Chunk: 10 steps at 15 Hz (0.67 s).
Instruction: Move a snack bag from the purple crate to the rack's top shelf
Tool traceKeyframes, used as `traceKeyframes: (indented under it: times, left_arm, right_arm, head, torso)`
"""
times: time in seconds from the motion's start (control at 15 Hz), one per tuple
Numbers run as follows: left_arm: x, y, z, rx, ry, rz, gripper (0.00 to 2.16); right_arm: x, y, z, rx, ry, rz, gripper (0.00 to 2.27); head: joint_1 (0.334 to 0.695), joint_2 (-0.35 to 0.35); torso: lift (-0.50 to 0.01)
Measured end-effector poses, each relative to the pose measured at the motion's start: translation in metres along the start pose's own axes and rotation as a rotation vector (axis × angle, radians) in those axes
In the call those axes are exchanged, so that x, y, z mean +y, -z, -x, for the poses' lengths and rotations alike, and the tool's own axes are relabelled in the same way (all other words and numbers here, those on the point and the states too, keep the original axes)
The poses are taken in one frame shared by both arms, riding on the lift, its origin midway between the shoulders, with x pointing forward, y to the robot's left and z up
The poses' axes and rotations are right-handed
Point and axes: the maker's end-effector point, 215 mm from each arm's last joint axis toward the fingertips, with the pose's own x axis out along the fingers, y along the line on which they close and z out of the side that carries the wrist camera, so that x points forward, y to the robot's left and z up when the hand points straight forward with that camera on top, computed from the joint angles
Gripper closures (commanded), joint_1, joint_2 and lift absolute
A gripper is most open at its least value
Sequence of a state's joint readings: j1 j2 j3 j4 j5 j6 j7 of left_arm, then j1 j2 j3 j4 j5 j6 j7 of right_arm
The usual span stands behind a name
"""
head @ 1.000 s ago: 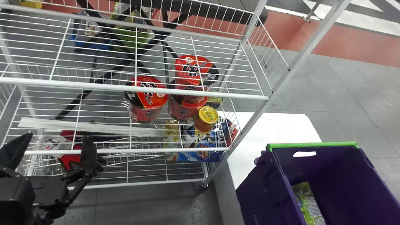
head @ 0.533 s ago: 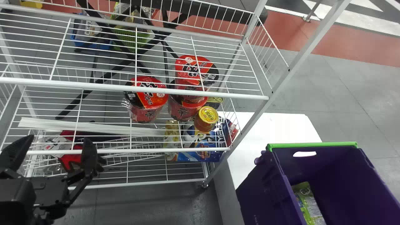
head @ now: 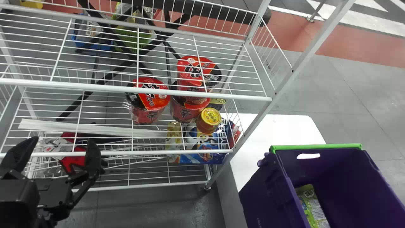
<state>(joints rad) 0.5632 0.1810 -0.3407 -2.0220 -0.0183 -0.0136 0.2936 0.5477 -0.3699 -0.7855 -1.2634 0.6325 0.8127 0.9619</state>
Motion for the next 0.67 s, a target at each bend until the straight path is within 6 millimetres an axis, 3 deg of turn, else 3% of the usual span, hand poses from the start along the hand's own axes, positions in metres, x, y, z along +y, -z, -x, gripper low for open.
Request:
traceKeyframes:
  times: [0.67]
  left_arm:
    - [0.001, 0.004, -0.003, 0.001, -0.002, -0.004, 0.06]
  right_arm:
    - [0.011, -0.018, -0.014, -0.067, -0.081, -0.007, 0.15]
  head:
    - [0.695, -0.35]
  torso:
    - [-0.464]
